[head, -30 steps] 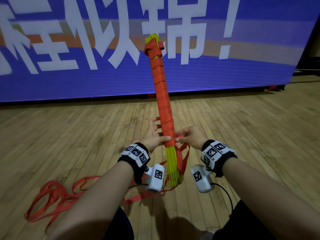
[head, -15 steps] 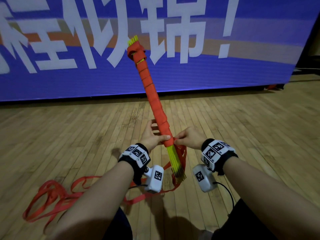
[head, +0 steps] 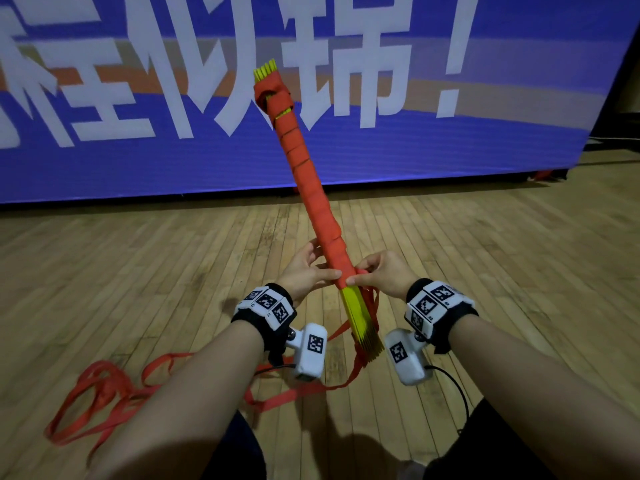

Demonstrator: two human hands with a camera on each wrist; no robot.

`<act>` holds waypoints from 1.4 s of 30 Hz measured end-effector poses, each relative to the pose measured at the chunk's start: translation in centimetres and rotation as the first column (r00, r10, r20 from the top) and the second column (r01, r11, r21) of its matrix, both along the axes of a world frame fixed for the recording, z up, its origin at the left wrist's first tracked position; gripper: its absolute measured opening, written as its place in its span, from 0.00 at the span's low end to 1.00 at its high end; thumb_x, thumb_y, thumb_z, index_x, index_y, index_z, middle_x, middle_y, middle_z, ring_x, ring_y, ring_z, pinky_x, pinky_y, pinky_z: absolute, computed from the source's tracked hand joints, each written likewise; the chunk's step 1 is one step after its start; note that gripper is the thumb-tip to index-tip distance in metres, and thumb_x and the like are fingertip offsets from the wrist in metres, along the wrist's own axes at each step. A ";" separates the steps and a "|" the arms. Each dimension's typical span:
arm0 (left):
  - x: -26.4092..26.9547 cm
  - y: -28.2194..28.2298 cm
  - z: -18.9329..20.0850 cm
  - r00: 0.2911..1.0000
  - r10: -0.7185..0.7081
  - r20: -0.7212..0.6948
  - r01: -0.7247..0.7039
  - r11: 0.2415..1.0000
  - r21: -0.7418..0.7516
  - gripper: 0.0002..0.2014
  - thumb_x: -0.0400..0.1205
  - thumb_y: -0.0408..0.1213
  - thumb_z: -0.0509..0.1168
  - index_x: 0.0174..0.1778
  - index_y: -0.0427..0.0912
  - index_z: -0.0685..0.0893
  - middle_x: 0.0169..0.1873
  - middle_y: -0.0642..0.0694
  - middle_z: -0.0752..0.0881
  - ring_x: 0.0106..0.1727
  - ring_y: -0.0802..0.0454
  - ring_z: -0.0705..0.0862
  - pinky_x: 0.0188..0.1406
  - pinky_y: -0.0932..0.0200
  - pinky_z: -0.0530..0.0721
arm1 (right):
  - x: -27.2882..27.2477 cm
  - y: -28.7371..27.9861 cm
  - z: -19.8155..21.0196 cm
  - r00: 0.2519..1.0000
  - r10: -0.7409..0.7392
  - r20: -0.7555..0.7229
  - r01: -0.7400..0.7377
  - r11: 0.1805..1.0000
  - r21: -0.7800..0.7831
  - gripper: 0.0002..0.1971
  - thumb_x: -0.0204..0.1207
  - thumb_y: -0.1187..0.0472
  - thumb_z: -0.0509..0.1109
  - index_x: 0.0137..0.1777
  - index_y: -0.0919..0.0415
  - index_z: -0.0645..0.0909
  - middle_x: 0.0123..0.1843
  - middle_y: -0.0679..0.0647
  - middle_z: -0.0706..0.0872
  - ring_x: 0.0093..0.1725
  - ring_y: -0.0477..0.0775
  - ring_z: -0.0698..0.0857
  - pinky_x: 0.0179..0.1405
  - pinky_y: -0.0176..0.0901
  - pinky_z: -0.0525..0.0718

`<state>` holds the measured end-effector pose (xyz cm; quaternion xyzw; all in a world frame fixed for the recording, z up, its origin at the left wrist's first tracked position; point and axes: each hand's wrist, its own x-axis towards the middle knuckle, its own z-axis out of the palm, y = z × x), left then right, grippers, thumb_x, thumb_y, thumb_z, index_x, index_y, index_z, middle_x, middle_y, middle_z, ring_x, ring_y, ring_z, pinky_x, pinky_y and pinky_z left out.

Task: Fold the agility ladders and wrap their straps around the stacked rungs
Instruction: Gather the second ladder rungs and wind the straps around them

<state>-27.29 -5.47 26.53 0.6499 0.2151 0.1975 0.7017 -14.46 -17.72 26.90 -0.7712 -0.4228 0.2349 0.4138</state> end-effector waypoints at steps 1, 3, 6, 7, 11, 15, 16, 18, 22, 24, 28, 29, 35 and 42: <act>0.0 0.1 0.0 1.000 -0.010 0.005 0.010 1.000 -0.017 0.37 0.74 0.16 0.68 0.77 0.44 0.66 0.64 0.47 0.80 0.59 0.46 0.84 0.53 0.49 0.86 | 0.0 -0.1 0.0 1.000 -0.001 -0.005 0.001 1.000 0.007 0.07 0.66 0.58 0.81 0.35 0.57 0.85 0.34 0.51 0.87 0.33 0.46 0.84 0.38 0.39 0.82; -0.1 0.1 -0.1 1.000 -0.014 0.013 0.014 0.999 -0.031 0.38 0.74 0.15 0.68 0.77 0.44 0.65 0.64 0.45 0.79 0.58 0.46 0.85 0.51 0.48 0.86 | 0.0 -0.1 0.1 1.000 -0.007 -0.001 0.007 1.000 0.011 0.07 0.66 0.59 0.81 0.34 0.56 0.84 0.34 0.51 0.87 0.33 0.45 0.84 0.37 0.37 0.82; -0.3 0.1 0.0 1.000 0.005 0.028 -0.004 1.000 -0.025 0.39 0.72 0.15 0.69 0.76 0.45 0.64 0.67 0.40 0.77 0.57 0.44 0.85 0.48 0.45 0.88 | -0.2 0.0 0.1 1.000 -0.006 -0.007 0.006 1.000 0.016 0.07 0.67 0.59 0.81 0.35 0.54 0.84 0.36 0.51 0.87 0.36 0.46 0.85 0.42 0.39 0.84; -0.3 0.1 0.1 0.999 0.012 0.033 -0.011 1.000 -0.022 0.39 0.72 0.15 0.70 0.75 0.45 0.64 0.67 0.39 0.76 0.57 0.43 0.85 0.47 0.44 0.89 | -0.3 0.1 0.2 1.000 -0.004 -0.013 0.005 1.000 0.019 0.07 0.67 0.59 0.80 0.35 0.54 0.84 0.36 0.51 0.87 0.37 0.47 0.85 0.45 0.41 0.85; -0.3 -0.1 0.1 0.997 0.044 0.059 -0.042 0.999 -0.024 0.39 0.72 0.17 0.71 0.73 0.49 0.64 0.66 0.39 0.76 0.59 0.40 0.85 0.45 0.41 0.89 | -0.4 0.3 0.0 0.999 -0.016 -0.048 0.019 0.998 0.062 0.06 0.68 0.62 0.80 0.37 0.55 0.84 0.37 0.52 0.88 0.40 0.49 0.86 0.51 0.46 0.86; -0.3 -0.2 0.1 0.995 0.070 0.067 -0.070 0.998 -0.006 0.39 0.73 0.21 0.73 0.73 0.53 0.63 0.64 0.39 0.78 0.59 0.41 0.85 0.45 0.46 0.89 | -0.4 0.3 0.1 0.996 -0.021 -0.087 0.029 0.995 0.091 0.07 0.68 0.64 0.79 0.37 0.58 0.82 0.35 0.52 0.86 0.38 0.49 0.85 0.51 0.47 0.84; -0.3 -0.3 0.1 0.995 0.078 0.067 -0.078 0.997 -0.004 0.38 0.73 0.22 0.73 0.73 0.53 0.64 0.64 0.39 0.78 0.58 0.42 0.85 0.45 0.47 0.90 | -0.4 0.2 0.2 0.995 -0.016 -0.094 0.025 0.995 0.095 0.08 0.69 0.64 0.79 0.37 0.58 0.81 0.34 0.52 0.85 0.36 0.48 0.84 0.50 0.46 0.83; -0.3 -0.3 0.1 0.994 0.089 0.060 -0.089 0.996 -0.003 0.37 0.73 0.23 0.73 0.73 0.52 0.64 0.64 0.39 0.78 0.58 0.43 0.85 0.46 0.47 0.89 | -0.4 0.2 0.2 0.995 -0.001 -0.102 0.011 0.995 0.102 0.09 0.69 0.65 0.79 0.36 0.59 0.79 0.34 0.53 0.85 0.35 0.48 0.83 0.51 0.47 0.83; -0.2 -0.3 -0.1 0.997 0.072 0.036 -0.072 0.997 0.001 0.41 0.74 0.24 0.73 0.78 0.48 0.60 0.64 0.36 0.81 0.58 0.44 0.86 0.45 0.49 0.90 | -0.3 0.1 0.1 0.995 0.015 -0.103 -0.005 0.995 0.100 0.10 0.69 0.65 0.78 0.36 0.59 0.78 0.35 0.54 0.86 0.36 0.47 0.84 0.52 0.46 0.83; -0.2 -0.3 -0.1 0.996 0.081 0.027 -0.082 0.997 0.018 0.41 0.74 0.24 0.73 0.79 0.48 0.59 0.62 0.35 0.83 0.57 0.44 0.87 0.45 0.50 0.90 | -0.4 0.0 0.0 0.995 0.030 -0.095 -0.020 0.994 0.105 0.10 0.70 0.66 0.78 0.37 0.59 0.77 0.35 0.53 0.85 0.36 0.47 0.84 0.49 0.42 0.83; -0.1 -0.4 0.0 0.989 0.143 0.026 -0.144 0.986 0.084 0.43 0.72 0.25 0.75 0.78 0.48 0.60 0.62 0.38 0.82 0.58 0.44 0.86 0.45 0.49 0.90 | -0.7 0.2 -0.2 0.998 0.009 -0.066 -0.001 0.994 0.111 0.10 0.70 0.67 0.77 0.40 0.57 0.77 0.37 0.51 0.83 0.36 0.46 0.83 0.44 0.36 0.83; -0.1 -0.4 0.1 0.988 0.151 0.025 -0.153 0.983 0.102 0.43 0.71 0.25 0.76 0.77 0.49 0.59 0.62 0.40 0.81 0.57 0.45 0.86 0.44 0.50 0.90 | -0.7 0.3 -0.2 0.998 0.006 -0.063 0.000 0.994 0.109 0.10 0.70 0.67 0.78 0.41 0.57 0.78 0.39 0.52 0.84 0.38 0.48 0.84 0.47 0.41 0.84; 0.0 -0.3 0.0 0.980 0.195 0.023 -0.197 0.970 0.144 0.44 0.69 0.28 0.79 0.75 0.50 0.60 0.62 0.38 0.79 0.57 0.45 0.85 0.41 0.46 0.90 | -1.0 0.4 0.1 0.996 0.027 -0.088 -0.020 0.997 0.074 0.15 0.66 0.64 0.81 0.48 0.62 0.79 0.43 0.55 0.84 0.44 0.51 0.84 0.52 0.46 0.84; -0.2 -0.4 0.2 0.991 0.135 0.017 -0.135 0.989 0.057 0.40 0.73 0.23 0.74 0.75 0.48 0.61 0.63 0.37 0.81 0.57 0.43 0.86 0.41 0.51 0.90 | -0.8 0.6 -0.3 0.999 -0.021 -0.045 0.025 0.996 0.083 0.12 0.67 0.63 0.80 0.44 0.58 0.78 0.42 0.56 0.85 0.45 0.55 0.85 0.53 0.50 0.85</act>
